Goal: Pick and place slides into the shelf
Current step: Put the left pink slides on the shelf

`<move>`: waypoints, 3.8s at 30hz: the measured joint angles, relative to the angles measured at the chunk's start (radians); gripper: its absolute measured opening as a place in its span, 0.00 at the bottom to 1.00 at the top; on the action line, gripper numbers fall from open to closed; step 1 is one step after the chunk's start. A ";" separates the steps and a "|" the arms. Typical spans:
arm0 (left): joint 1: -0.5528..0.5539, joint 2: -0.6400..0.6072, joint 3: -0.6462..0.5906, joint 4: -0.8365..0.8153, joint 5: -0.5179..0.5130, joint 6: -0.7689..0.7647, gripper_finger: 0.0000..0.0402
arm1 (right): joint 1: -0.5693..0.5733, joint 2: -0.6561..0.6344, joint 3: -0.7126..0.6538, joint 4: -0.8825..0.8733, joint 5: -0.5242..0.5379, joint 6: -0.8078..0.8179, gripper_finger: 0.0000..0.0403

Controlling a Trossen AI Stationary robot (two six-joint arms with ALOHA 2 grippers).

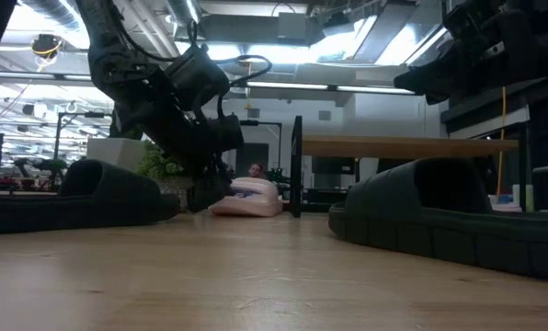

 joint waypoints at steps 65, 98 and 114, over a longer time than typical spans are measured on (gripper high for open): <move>-0.348 -0.371 0.003 -0.116 -0.554 0.006 0.00 | -0.001 0.000 0.000 0.105 0.046 0.000 0.05; -0.305 -0.378 0.114 0.051 -0.520 0.211 0.00 | 0.000 0.593 0.845 -0.362 0.214 -0.370 0.29; -0.305 -0.378 0.113 0.026 -0.512 0.183 0.00 | -0.033 0.905 1.152 -0.436 0.368 -0.541 0.42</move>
